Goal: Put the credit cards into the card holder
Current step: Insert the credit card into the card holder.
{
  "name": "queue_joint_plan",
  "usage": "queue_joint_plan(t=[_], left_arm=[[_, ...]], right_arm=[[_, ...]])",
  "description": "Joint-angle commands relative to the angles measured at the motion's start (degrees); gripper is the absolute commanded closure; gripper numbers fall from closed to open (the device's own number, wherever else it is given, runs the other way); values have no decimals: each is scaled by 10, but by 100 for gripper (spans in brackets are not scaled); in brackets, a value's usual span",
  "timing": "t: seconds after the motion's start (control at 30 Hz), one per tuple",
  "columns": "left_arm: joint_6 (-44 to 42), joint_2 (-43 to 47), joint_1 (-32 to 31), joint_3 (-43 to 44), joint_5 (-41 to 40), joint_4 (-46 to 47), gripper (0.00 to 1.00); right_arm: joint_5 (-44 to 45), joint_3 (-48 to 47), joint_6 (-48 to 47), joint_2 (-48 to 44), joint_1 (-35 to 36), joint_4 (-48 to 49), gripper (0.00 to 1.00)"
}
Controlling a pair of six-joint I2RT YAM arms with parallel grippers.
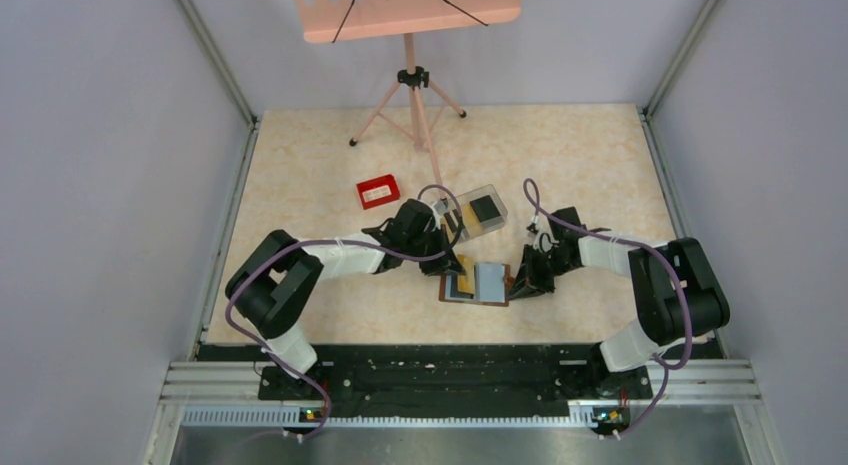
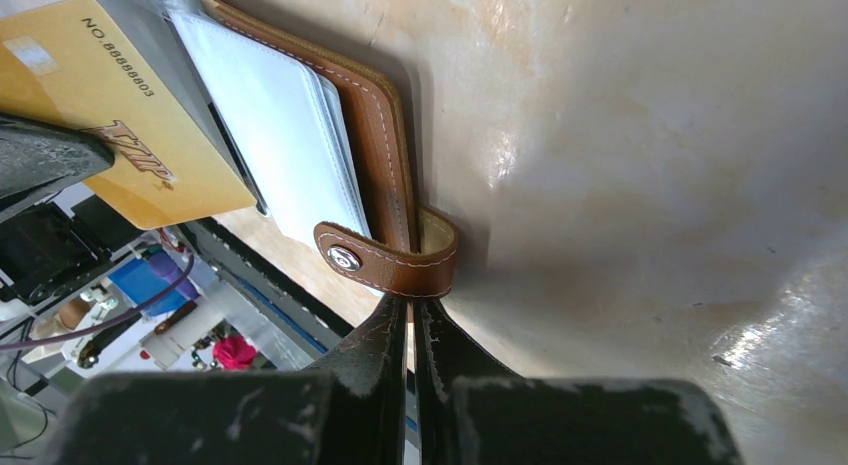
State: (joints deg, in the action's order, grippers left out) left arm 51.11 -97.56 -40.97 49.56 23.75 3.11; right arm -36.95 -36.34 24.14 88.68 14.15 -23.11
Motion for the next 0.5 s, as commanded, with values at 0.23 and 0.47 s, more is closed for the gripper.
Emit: queue_joint_plan(t=[0.23, 0.47], left_arm=[[7, 20, -2, -6, 0, 54, 100], [6, 10, -3, -18, -13, 52, 100]], right_arm=[[13, 14, -8, 2, 6, 4, 100], [14, 15, -9, 0, 6, 4, 100]])
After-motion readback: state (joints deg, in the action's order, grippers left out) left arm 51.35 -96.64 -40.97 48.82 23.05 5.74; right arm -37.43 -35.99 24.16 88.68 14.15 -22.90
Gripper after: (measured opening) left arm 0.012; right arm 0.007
